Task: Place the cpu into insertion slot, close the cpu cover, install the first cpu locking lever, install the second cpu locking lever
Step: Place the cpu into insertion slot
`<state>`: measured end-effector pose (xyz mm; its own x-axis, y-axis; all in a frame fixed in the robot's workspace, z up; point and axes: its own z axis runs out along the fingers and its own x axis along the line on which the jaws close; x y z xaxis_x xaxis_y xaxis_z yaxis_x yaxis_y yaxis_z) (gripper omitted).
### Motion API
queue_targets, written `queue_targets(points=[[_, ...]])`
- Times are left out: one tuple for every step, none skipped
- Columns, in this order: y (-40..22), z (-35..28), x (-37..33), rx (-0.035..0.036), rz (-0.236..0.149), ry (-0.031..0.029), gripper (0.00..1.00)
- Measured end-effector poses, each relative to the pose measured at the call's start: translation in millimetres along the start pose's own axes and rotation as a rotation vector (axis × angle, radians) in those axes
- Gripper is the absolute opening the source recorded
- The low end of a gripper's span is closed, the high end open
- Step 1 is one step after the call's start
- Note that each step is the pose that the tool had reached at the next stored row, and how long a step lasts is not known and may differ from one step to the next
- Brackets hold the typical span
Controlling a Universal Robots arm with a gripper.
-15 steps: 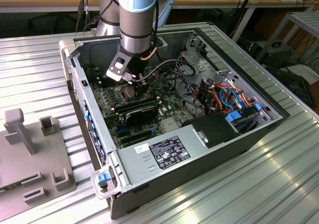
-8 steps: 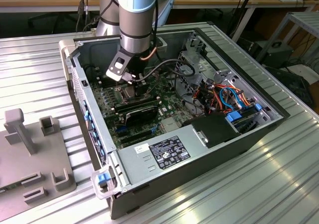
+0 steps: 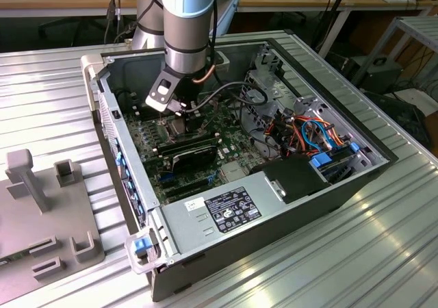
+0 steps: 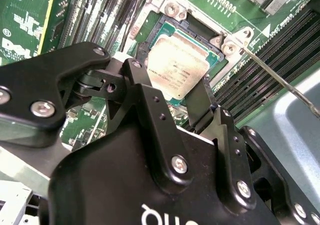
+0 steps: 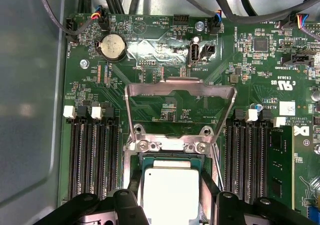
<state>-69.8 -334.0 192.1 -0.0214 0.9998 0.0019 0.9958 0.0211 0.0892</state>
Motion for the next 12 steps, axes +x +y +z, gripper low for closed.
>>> queue_targets(points=[[0.0,-0.2,0.0,-0.0002,0.000,0.0004,0.55],[0.0,-0.2,0.0,-0.0003,0.000,0.0004,0.55],[0.1,-0.2,0.0,-0.0004,0.000,0.0005,0.55],[0.1,-0.2,0.0,-0.0004,0.000,0.0006,0.55],[0.1,-0.3,0.0,-0.0004,0.000,0.0006,0.55],[0.1,-0.6,0.0,-0.0004,0.000,0.0005,0.55],[0.2,-1.0,0.1,-0.0005,0.000,0.0007,0.55],[0.2,-1.7,0.1,-0.0007,0.000,0.0008,0.55],[0.3,-2.2,0.2,-0.0008,0.000,0.0010,0.55],[0.4,-3.0,0.3,-0.0011,0.000,0.0015,0.55],[0.4,-3.4,0.2,-0.0011,0.000,0.0014,0.55],[0.5,-3.6,0.3,-0.0010,0.000,0.0013,0.55]])
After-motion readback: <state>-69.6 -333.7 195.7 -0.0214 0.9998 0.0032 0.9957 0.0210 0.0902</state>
